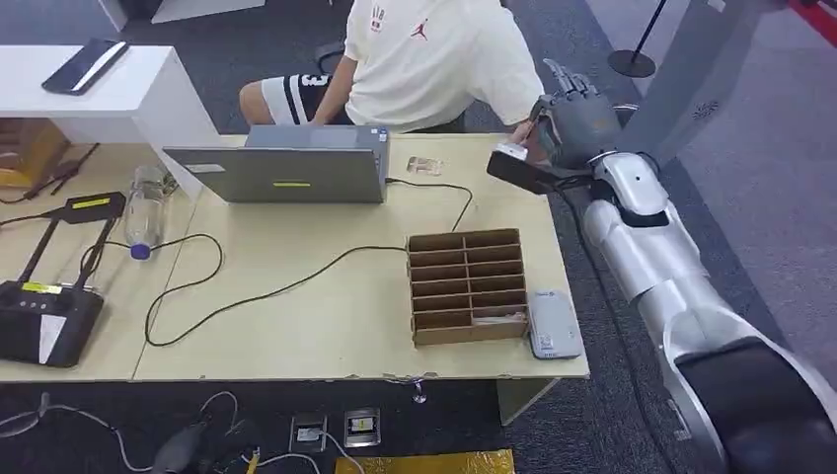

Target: Pass the card to the sensor for recognition and then transmit it.

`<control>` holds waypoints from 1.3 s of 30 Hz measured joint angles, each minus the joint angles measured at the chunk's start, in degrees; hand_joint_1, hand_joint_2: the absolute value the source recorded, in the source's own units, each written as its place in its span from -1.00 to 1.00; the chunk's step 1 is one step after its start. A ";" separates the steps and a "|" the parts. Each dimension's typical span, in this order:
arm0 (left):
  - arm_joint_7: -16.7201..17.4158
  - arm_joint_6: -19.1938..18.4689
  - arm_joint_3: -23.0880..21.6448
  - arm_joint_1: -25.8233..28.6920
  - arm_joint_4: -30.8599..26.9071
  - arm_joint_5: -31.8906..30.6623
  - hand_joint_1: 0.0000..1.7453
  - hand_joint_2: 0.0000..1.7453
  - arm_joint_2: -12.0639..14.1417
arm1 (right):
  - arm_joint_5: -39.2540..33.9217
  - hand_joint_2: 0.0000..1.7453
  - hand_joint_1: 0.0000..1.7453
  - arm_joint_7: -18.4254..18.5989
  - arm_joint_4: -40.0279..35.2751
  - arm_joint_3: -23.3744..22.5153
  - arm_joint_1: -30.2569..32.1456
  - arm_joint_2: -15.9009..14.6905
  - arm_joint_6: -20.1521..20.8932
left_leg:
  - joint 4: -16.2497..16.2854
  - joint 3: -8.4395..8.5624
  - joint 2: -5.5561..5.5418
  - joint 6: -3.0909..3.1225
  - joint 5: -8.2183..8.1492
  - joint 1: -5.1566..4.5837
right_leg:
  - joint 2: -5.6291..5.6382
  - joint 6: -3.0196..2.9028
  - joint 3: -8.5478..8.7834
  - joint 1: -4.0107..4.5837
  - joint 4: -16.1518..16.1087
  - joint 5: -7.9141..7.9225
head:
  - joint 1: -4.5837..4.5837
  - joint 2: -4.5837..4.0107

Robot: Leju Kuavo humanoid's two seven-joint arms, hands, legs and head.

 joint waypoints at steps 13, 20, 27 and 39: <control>0.00 2.23 0.00 1.38 0.00 2.01 -1.00 -1.00 0.00 | -2.18 1.00 -1.00 -1.22 4.08 1.49 -1.05 1.05 -3.01 | 0.01 0.00 0.01 0.00 0.00 0.01 | 0.01 0.00 -0.01 0.01 0.00 0.00 | 0.00 0.00; -0.96 4.37 0.11 2.60 0.00 3.96 -1.00 -1.00 -0.04 | -7.92 1.00 -1.00 -2.93 4.92 1.51 -2.36 0.79 -7.19 | 0.02 0.03 0.04 0.00 0.00 -0.01 | 0.04 0.00 -0.03 -0.01 -0.02 0.00 | -0.02 0.00; -2.08 6.80 0.57 4.44 0.00 6.56 -1.00 -1.00 -0.50 | -16.18 1.00 -1.00 -4.66 4.92 -1.25 -3.89 -2.04 -11.15 | 0.03 0.02 0.04 0.00 -0.01 -0.01 | 0.02 0.00 -0.03 -0.01 -0.07 0.00 | -0.04 0.00; -4.13 10.64 3.13 8.24 0.33 16.00 -1.00 -1.00 -0.31 | -48.84 1.00 -1.00 -3.74 5.51 -17.75 2.62 -18.12 -15.98 | 0.07 0.15 0.06 0.16 -0.17 -0.01 | -0.04 0.03 0.04 0.00 -0.41 -0.01 | -0.04 0.00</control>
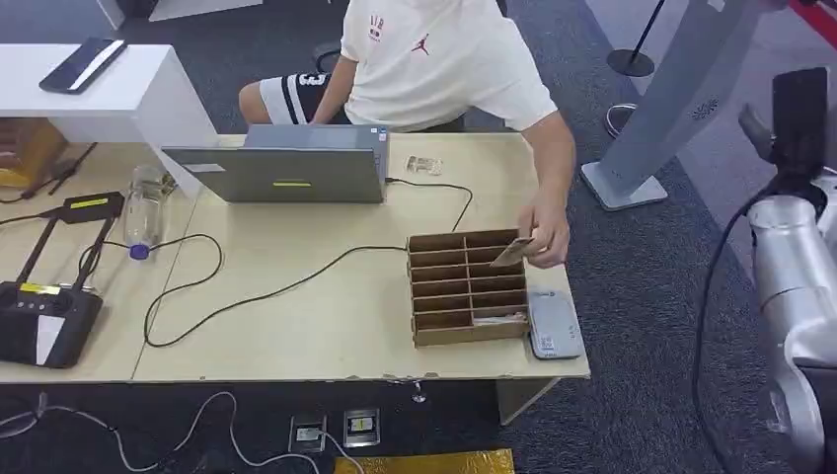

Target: Pass the card to the sensor for recognition and then transmit it.

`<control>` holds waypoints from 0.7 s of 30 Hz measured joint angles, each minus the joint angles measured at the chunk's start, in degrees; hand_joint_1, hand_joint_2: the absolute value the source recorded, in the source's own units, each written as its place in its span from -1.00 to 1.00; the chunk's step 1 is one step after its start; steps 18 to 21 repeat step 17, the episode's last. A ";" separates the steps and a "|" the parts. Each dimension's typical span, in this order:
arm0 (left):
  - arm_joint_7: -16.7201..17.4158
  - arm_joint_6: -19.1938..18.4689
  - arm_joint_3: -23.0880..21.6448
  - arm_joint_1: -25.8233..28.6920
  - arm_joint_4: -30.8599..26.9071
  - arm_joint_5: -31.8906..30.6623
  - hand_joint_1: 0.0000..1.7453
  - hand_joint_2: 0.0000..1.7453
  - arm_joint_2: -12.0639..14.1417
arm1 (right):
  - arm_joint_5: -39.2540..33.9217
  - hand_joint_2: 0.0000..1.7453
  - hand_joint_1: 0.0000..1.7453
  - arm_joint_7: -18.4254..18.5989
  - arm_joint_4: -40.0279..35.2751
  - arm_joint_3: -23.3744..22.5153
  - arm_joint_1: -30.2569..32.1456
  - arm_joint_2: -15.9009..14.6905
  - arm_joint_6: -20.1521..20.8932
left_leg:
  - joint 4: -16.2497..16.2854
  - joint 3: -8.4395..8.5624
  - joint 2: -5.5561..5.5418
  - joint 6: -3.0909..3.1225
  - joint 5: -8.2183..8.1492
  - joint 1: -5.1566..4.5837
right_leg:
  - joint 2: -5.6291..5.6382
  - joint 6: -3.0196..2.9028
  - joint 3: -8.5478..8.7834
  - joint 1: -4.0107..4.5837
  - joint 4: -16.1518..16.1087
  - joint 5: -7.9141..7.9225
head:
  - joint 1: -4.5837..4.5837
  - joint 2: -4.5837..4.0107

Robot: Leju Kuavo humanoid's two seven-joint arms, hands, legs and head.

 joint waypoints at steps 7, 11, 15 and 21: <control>0.44 -0.87 2.51 0.06 0.31 3.42 -1.00 -1.00 0.98 | -8.87 1.00 -1.00 2.80 2.25 -11.40 15.88 -8.28 -0.52 | -0.02 0.02 -0.28 0.05 -0.14 0.26 | -0.28 0.00 0.36 0.28 -0.14 -0.13 | 0.09 0.00; 1.14 -1.75 4.02 0.24 0.66 4.28 -1.00 -1.00 1.62 | -6.20 1.00 -1.00 5.04 5.47 -16.39 25.62 -9.66 -0.55 | -0.05 0.01 -0.11 -0.08 -0.27 0.26 | -0.12 -0.02 0.24 0.28 -0.12 -0.17 | 0.04 0.00; 1.86 -2.40 5.71 0.10 0.79 5.48 -1.00 -1.00 1.73 | 1.00 1.00 -1.00 8.97 9.21 -19.45 35.06 -9.88 -0.04 | -0.07 -0.03 -0.17 -0.06 -0.30 0.32 | -0.21 -0.05 0.29 0.33 -0.11 -0.25 | 0.07 0.00; 2.05 -3.04 6.76 0.08 0.85 6.25 -1.00 -1.00 1.75 | 3.44 1.00 -1.00 12.15 10.75 -20.04 38.29 -9.64 2.20 | -0.08 -0.01 -0.11 -0.09 -0.32 0.33 | -0.16 -0.07 0.28 0.35 -0.10 -0.27 | 0.15 0.00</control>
